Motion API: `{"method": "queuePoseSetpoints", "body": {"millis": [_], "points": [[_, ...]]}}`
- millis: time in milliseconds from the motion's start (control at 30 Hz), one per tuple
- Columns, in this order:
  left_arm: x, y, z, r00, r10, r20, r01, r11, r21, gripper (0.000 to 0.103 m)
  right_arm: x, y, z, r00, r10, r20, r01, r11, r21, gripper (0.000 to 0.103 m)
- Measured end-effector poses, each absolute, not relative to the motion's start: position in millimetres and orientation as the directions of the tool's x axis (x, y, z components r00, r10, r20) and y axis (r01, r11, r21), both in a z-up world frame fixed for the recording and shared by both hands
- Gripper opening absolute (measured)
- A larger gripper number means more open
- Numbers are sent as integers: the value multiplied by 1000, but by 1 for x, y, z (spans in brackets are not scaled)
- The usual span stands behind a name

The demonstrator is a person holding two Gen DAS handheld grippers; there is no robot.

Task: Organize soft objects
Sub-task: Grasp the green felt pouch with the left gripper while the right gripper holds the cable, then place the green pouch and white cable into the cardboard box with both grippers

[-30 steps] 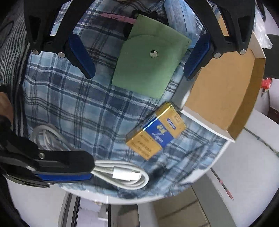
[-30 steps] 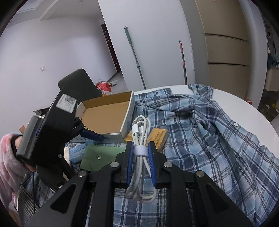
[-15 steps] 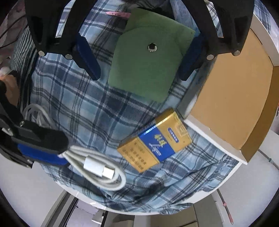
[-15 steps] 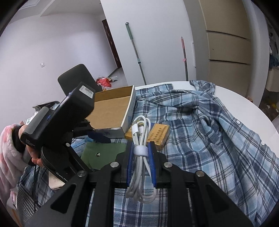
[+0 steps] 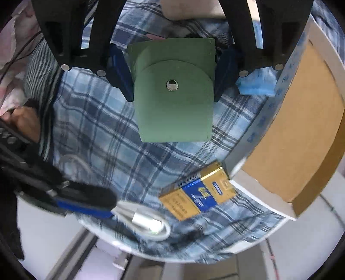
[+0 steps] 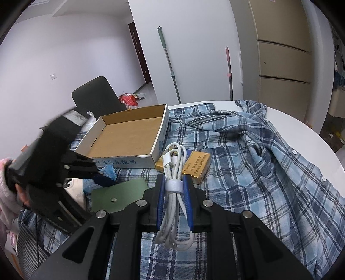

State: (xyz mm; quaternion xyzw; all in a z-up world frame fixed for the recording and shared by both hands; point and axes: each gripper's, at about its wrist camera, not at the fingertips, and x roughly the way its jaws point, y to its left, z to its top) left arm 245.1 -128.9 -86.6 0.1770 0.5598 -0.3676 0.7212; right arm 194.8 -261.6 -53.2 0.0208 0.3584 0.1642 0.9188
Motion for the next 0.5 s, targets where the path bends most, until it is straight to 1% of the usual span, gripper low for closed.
{"method": "queuePoseSetpoints", "body": {"millis": [133,233,333,367,500], "points": [[213,-108,-60,232,-406,-884,677,720,-152,72,192,-261,-52,698,316,-643,-287,945,153,16],[182,-88,-42,296,-455,-840,629,754,-187,72,189,-261,-49,714,325,-620,-294,943,157,16],[165,-91,-26,431,-410,-804,566,817,-114,72,184,-258,-45,732,326,-598,-302,942,144,16],[156,-86,-21,469,-403,-786,539,836,-106,72,182,-257,-44,734,331,-593,-307,940,145,16],[149,-60,-2,556,-390,-734,430,891,-147,72,179,-251,-38,741,339,-580,-319,937,140,16]]}}
